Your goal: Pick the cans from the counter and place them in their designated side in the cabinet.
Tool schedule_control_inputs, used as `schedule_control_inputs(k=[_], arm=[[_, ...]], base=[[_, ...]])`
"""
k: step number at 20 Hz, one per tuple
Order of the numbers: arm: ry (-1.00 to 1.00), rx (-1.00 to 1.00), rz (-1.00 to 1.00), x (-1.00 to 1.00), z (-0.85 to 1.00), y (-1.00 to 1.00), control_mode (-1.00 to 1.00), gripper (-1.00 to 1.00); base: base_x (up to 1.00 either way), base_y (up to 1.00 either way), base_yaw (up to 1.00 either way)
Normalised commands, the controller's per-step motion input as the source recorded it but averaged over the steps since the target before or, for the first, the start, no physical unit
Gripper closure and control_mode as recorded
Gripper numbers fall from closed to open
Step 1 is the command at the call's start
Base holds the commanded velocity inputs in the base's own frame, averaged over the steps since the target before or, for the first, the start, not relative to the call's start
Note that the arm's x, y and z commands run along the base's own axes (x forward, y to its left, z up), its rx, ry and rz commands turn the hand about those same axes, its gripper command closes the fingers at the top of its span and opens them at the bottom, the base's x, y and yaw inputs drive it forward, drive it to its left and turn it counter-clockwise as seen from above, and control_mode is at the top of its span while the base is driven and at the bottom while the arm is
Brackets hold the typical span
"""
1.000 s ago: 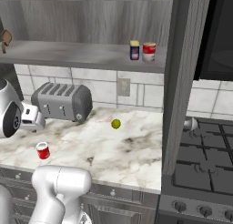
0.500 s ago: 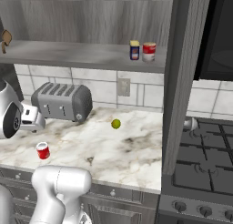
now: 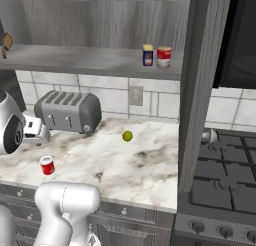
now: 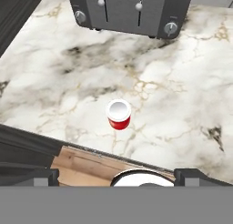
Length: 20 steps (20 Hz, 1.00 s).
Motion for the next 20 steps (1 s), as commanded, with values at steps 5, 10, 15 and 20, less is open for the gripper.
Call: schedule_control_inputs(k=[5, 10, 15, 20], arm=[[0.00, 0.00, 0.00, 0.01, -0.07, 0.00, -1.00, -1.00], [0.00, 0.00, 0.00, 0.03, -0.08, 0.00, -1.00, -1.00], [0.00, 0.00, 0.00, 0.08, -0.08, 0.00, -1.00, -1.00], [0.00, 0.00, 0.00, 0.14, -0.09, 0.00, -1.00, -1.00]], base=[[0.00, 0.00, 0.00], [0.00, 0.00, 0.00], [0.00, 0.00, 0.00], [0.00, 0.00, 0.00]])
